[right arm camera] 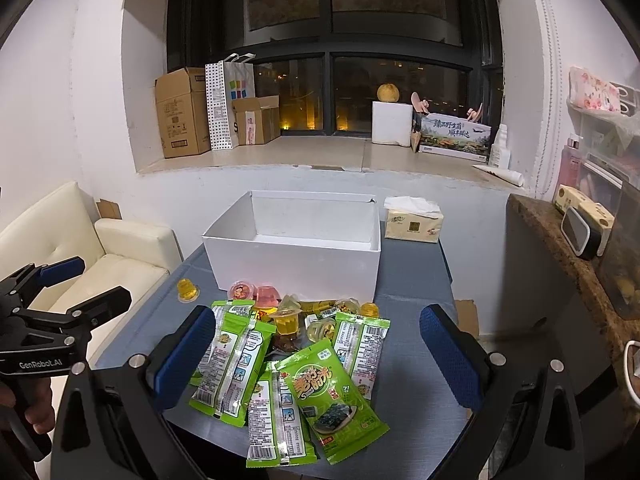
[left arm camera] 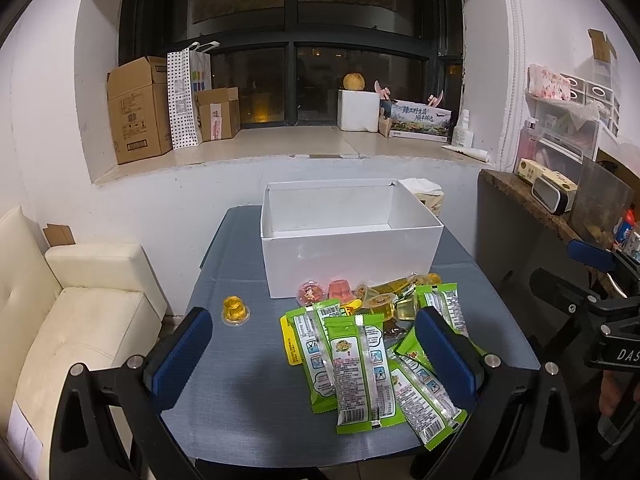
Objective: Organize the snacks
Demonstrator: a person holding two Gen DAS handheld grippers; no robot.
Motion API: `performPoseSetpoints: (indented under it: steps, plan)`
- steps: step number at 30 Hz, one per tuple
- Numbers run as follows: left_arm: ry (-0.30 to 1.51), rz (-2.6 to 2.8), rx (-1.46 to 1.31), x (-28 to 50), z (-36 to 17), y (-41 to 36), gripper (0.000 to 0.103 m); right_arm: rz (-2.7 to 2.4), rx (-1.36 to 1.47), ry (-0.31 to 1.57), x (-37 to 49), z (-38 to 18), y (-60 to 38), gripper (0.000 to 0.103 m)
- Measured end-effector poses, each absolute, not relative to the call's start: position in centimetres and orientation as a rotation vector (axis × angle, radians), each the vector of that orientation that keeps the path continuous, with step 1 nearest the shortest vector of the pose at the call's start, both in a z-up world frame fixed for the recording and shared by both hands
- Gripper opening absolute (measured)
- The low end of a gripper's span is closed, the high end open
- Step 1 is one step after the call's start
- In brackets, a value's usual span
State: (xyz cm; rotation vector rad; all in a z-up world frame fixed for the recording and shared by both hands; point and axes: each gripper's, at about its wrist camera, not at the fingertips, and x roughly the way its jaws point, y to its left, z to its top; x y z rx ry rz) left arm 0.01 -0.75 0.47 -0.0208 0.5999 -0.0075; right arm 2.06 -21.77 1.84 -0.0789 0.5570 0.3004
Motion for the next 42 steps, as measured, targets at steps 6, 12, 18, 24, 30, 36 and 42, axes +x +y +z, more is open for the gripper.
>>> performPoseSetpoints:
  steps: [6, 12, 18, 24, 30, 36, 42]
  plan:
    - [0.601, -0.006, -0.018, 0.02, 0.48, -0.87, 0.103, 0.298, -0.077, 0.555, 2.05, 1.81, -21.85, 0.103]
    - [0.602, -0.005, -0.017, 0.09, 0.48, -0.98, 0.103, 0.300, -0.076, 0.555, 2.04, 1.83, -21.87, 0.103]
    - [0.603, -0.008, -0.015, 0.07, 0.42, -1.00, 0.103, 0.301, -0.073, 0.556, 2.03, 1.87, -21.93, 0.103]
    - [0.604, -0.010, -0.014, 0.12, 0.42, -1.03, 0.103, 0.299, -0.072, 0.554, 1.96, 1.89, -21.98, 0.103]
    - [0.606, -0.010, -0.012, 0.20, 0.41, -1.10, 0.103, 0.299, -0.071, 0.554, 1.77, 1.87, -22.09, 0.103]
    - [0.606, -0.010, -0.008, 0.19, 0.36, -1.21, 0.103, 0.299, -0.071, 0.558, 1.82, 1.88, -22.11, 0.103]
    - [0.607, -0.010, -0.008, 0.21, 0.37, -1.22, 0.103, 0.299, -0.071, 0.557, 1.79, 1.86, -22.11, 0.103]
